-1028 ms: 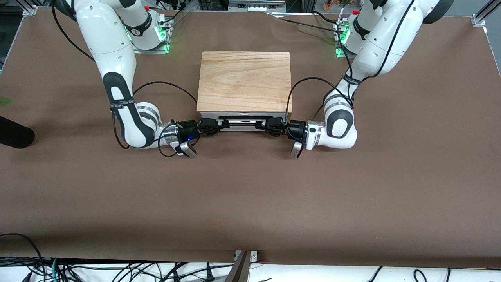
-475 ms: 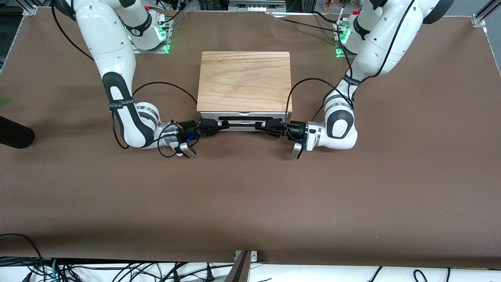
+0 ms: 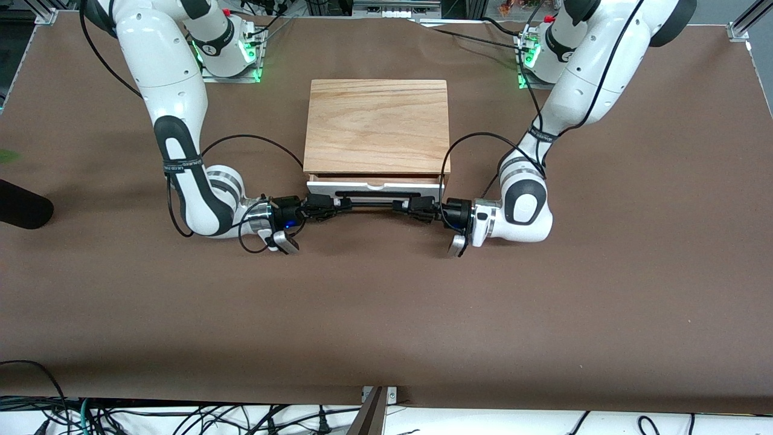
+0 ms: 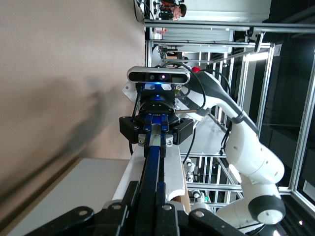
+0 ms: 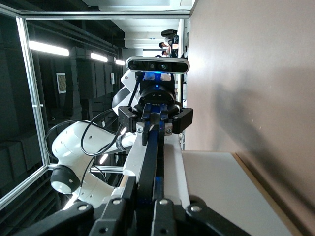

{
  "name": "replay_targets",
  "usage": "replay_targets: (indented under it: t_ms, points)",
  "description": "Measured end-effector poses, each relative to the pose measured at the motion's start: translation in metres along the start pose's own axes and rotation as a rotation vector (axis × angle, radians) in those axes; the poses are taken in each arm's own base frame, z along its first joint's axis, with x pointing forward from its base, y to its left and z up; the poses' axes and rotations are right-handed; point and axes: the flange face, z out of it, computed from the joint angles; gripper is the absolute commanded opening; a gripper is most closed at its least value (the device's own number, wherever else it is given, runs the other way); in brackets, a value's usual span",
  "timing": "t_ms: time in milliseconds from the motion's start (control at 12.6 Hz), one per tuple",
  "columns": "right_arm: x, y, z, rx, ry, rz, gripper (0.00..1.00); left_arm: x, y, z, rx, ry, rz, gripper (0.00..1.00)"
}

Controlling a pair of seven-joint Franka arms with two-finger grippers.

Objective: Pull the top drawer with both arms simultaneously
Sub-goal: 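Pull the handle outward with the right gripper and the left gripper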

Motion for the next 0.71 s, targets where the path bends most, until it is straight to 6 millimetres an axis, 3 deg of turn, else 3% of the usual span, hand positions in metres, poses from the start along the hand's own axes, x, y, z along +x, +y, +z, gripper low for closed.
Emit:
replay_targets:
  t_ms: [395,712]
  points:
    - [0.040,0.000,-0.008,0.001,0.015,0.007,0.06,0.038,0.002,-0.004,-0.009,0.030,-0.031,0.00]
    - [0.058,-0.002,-0.013,-0.004,0.027,0.004,0.06,0.057,0.004,-0.005,-0.012,0.047,-0.035,0.00]
